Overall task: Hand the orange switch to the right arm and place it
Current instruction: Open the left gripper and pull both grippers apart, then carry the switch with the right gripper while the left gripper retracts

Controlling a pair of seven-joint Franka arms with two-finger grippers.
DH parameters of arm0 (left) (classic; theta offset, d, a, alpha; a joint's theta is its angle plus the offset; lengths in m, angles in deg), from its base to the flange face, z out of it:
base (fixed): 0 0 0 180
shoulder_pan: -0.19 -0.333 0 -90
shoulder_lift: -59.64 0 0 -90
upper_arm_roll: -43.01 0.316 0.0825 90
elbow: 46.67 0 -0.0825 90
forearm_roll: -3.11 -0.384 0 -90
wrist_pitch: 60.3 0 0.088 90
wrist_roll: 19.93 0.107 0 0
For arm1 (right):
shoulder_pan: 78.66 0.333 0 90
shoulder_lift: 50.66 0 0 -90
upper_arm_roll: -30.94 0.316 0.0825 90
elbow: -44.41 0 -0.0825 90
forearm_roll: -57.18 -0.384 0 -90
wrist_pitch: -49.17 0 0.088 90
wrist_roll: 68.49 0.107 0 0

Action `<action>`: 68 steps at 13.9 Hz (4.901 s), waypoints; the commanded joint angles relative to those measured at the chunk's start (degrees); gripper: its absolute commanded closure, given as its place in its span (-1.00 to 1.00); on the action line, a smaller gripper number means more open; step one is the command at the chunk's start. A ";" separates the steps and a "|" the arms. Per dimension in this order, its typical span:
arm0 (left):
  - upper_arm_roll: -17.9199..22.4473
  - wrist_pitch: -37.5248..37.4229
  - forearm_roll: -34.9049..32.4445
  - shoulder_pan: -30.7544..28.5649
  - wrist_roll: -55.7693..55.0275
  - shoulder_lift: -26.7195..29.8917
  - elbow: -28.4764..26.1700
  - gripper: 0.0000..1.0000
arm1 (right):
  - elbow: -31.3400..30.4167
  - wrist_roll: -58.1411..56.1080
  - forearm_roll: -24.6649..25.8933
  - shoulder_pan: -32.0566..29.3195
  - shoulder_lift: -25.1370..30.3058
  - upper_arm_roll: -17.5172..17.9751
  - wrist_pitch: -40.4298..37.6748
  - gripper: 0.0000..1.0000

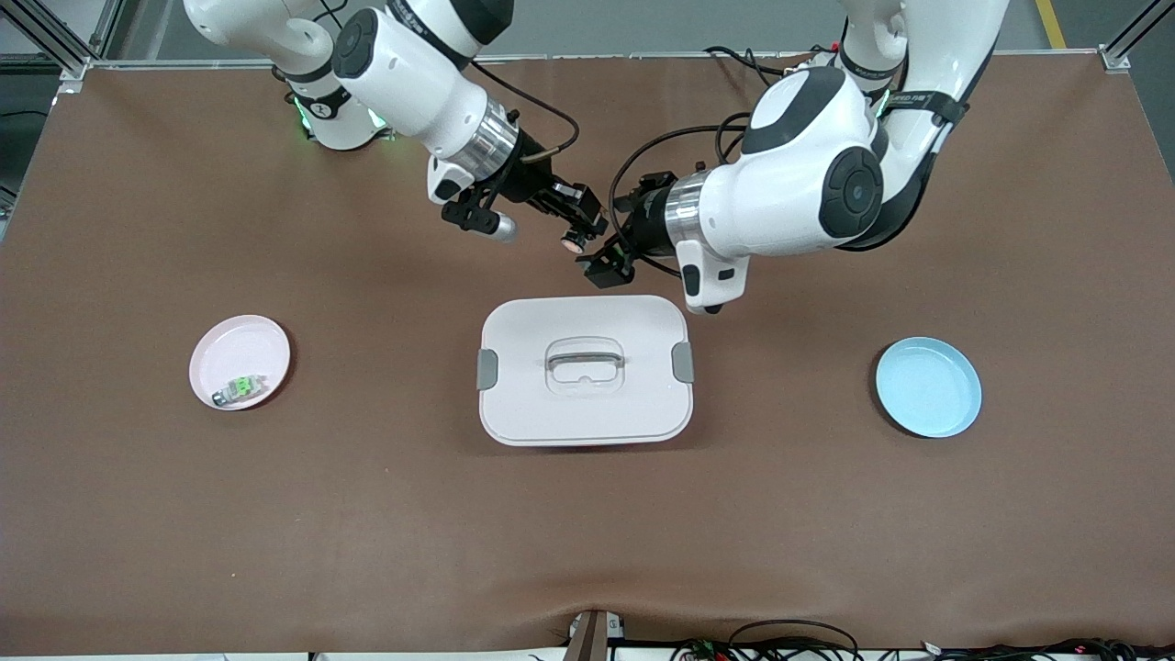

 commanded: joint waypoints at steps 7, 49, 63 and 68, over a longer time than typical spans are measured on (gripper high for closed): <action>2.22 -8.02 -16.83 -9.77 12.94 4.54 2.52 -1.00 | 3.50 -22.64 24.44 -9.68 5.12 0.11 -25.89 1.00; 27.18 -19.91 -28.56 -6.78 86.98 29.33 -12.42 -1.00 | -25.32 -136.93 46.44 -57.76 -1.72 0.11 11.96 0.96; 27.18 -20.43 -27.24 -7.05 87.24 29.24 -11.89 -1.00 | -28.49 -137.02 46.70 -58.55 -11.13 0.03 22.61 0.87; 27.18 -20.35 -27.24 -7.05 87.24 28.89 -11.89 -1.00 | -28.67 -137.02 46.70 -58.99 -12.27 0.03 24.55 0.69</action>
